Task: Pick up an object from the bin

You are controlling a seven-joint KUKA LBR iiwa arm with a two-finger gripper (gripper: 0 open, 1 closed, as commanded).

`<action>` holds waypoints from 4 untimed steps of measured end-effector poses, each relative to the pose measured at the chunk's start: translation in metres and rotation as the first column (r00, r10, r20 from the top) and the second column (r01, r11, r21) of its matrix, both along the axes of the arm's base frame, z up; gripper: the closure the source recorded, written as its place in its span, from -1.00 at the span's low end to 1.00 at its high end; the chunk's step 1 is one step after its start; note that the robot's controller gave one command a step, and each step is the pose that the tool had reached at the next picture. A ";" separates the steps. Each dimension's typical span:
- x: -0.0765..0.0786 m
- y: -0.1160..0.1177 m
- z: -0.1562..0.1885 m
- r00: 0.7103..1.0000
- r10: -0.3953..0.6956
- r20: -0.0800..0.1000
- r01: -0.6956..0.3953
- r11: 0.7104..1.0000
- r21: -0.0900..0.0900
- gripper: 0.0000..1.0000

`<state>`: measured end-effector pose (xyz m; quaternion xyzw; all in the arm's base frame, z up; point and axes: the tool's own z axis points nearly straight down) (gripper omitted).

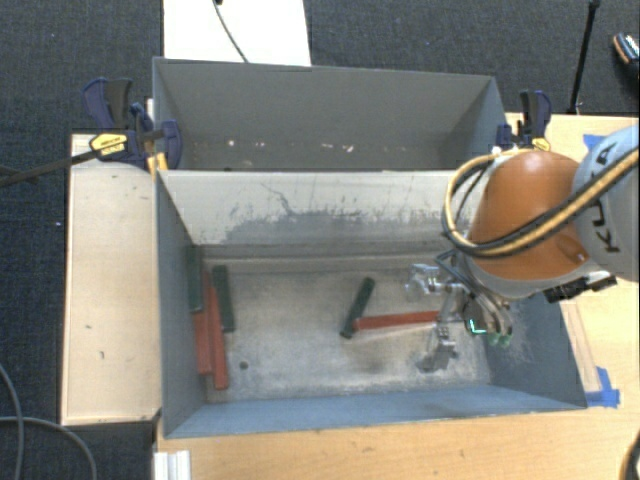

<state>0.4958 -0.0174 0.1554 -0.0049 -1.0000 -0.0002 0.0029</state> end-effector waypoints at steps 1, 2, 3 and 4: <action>0.002 0.000 0.004 1.000 0.001 0.008 -0.001 1.000 -0.001 1.00; 0.002 0.000 0.004 1.000 0.002 0.008 -0.002 1.000 -0.001 -1.00; 0.046 0.018 -0.088 0.992 0.126 0.008 -0.126 0.992 0.000 -1.00; 0.047 0.017 -0.083 0.992 0.124 0.015 -0.124 0.992 -0.001 1.00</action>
Offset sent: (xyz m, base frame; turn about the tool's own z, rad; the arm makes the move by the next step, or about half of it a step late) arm 0.0000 0.0000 0.0000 0.0000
